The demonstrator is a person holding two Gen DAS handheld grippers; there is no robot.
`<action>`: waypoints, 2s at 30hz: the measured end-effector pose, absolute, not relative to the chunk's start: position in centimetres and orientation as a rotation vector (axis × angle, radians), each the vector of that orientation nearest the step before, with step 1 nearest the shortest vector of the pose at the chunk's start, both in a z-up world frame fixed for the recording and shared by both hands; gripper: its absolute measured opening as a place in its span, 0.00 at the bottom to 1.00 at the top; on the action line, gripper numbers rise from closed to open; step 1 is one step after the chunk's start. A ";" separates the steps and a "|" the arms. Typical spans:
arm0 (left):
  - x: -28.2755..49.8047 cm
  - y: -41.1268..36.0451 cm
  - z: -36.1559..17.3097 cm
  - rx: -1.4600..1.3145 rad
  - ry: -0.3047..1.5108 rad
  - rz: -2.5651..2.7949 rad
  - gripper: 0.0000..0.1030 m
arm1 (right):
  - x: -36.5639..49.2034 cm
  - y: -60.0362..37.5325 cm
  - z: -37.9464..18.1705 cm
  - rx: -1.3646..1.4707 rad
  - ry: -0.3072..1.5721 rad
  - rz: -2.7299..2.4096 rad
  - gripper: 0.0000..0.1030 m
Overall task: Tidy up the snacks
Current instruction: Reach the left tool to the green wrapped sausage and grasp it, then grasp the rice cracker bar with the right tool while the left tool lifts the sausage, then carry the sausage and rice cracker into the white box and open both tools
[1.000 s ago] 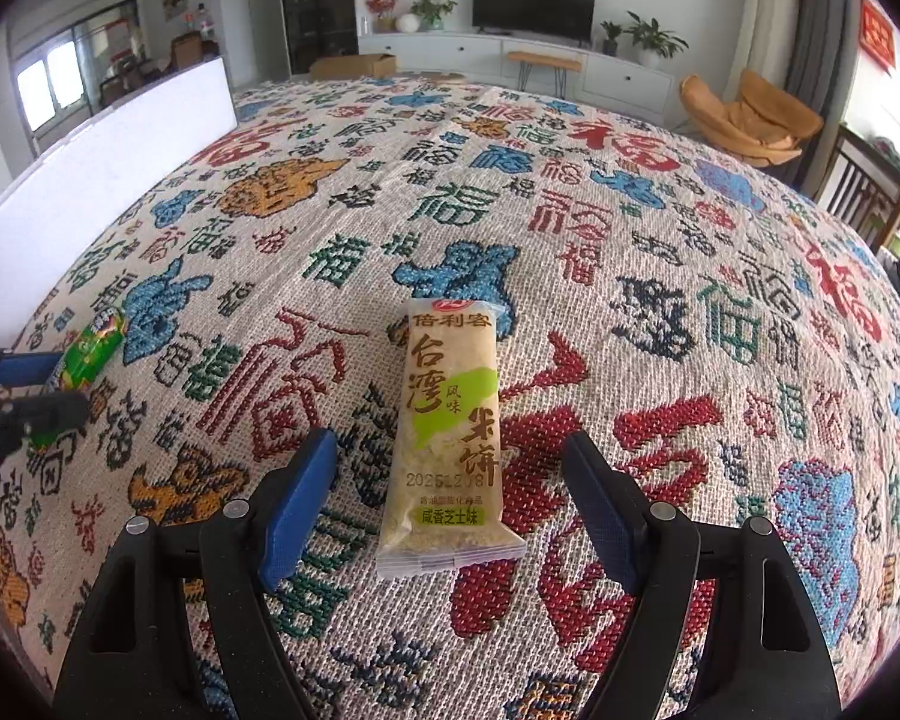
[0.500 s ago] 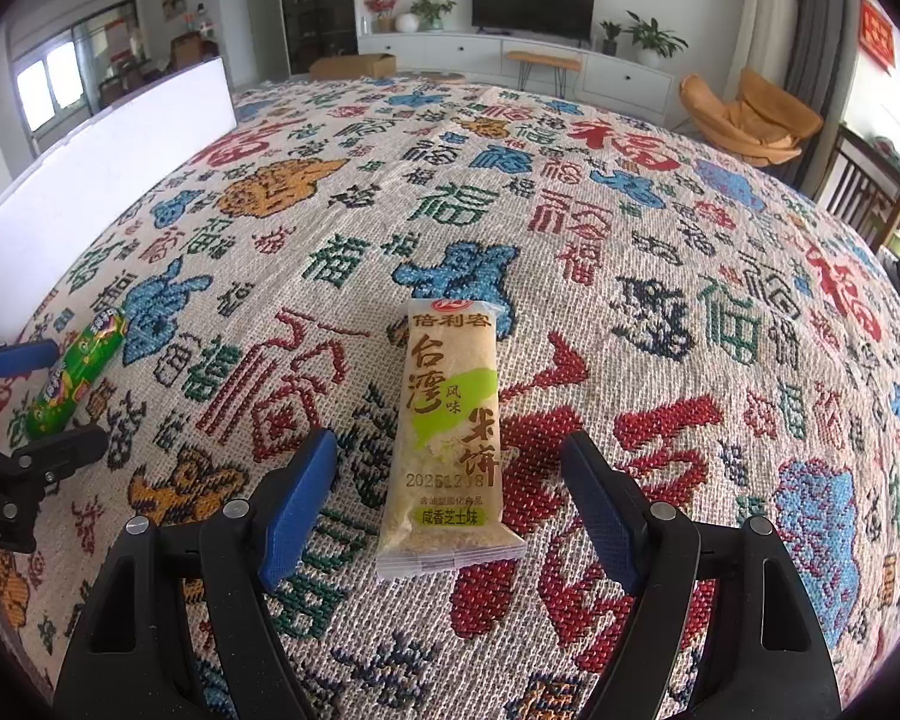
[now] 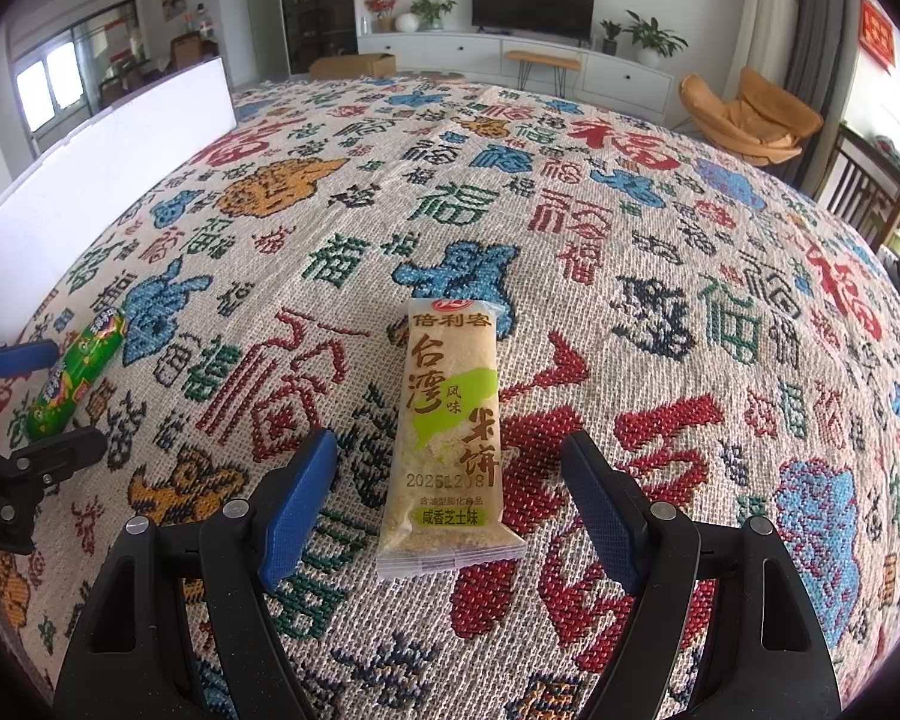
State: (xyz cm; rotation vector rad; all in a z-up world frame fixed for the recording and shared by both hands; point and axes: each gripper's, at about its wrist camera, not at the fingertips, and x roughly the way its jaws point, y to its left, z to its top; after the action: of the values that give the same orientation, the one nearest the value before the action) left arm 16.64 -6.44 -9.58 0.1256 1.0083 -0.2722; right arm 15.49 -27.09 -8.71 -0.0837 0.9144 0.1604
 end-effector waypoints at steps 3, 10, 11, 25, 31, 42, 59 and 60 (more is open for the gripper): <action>17.4 -6.4 -9.1 0.127 1.062 -0.293 0.96 | 16.0 -27.6 -8.6 -0.039 0.939 0.185 0.79; 18.2 -7.0 -8.0 0.146 1.039 -0.312 0.22 | 19.8 -27.7 -7.7 -0.060 1.145 0.142 0.32; 17.9 -6.6 -7.7 0.119 1.029 -0.320 0.22 | 20.0 -27.5 -7.6 -0.089 1.155 0.142 0.30; 10.7 8.1 8.9 -0.335 0.708 -0.277 0.22 | 19.9 -18.5 6.2 0.214 0.956 0.518 0.30; 10.5 16.8 11.5 -0.238 0.685 0.016 0.23 | 20.2 -4.2 10.4 0.185 0.905 0.786 0.30; 9.9 21.7 6.6 -0.209 0.703 0.267 0.99 | 19.1 6.4 5.3 0.099 1.021 0.877 0.65; 7.7 21.1 6.1 -0.143 0.765 0.422 0.99 | 15.9 7.1 8.8 -0.256 0.797 0.720 0.83; 7.5 21.5 6.0 -0.182 0.759 0.396 0.99 | 15.8 7.4 8.7 -0.270 0.808 0.718 0.83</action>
State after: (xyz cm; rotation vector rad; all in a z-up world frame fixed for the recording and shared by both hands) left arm 7.50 21.53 6.05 -0.1820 0.7590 0.3961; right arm 15.84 7.37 8.73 -0.2702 0.8080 0.7177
